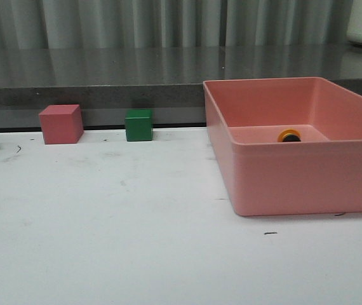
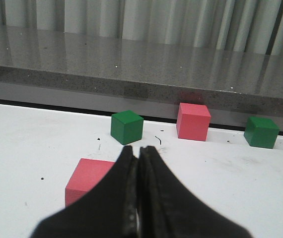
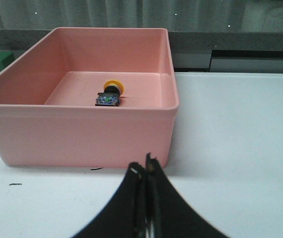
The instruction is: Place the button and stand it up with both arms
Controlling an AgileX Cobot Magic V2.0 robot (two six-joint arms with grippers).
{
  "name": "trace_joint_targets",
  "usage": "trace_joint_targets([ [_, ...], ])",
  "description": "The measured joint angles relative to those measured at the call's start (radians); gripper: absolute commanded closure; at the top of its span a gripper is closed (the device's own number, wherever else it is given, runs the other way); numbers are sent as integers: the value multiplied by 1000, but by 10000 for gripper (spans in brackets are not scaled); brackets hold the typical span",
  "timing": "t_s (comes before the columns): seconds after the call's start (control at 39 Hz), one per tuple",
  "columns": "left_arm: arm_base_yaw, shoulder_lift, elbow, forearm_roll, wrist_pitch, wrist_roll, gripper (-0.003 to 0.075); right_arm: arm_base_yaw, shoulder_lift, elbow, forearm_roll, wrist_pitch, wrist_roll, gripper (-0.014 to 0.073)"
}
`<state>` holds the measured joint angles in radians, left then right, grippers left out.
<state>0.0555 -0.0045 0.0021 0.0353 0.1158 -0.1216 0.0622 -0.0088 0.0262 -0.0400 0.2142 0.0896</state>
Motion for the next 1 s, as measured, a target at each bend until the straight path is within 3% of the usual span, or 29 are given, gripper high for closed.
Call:
trace_joint_targets([
  [0.49,0,0,0,0,-8,0,741,0,0,0,0,0,0,663],
  [0.8,0,0,-3,0,-241,0,741,0,0,0,0,-110,0,663],
  [1.0,0,0,-115,4,-165,0,741,0,0,-95,0,-86,0,663],
])
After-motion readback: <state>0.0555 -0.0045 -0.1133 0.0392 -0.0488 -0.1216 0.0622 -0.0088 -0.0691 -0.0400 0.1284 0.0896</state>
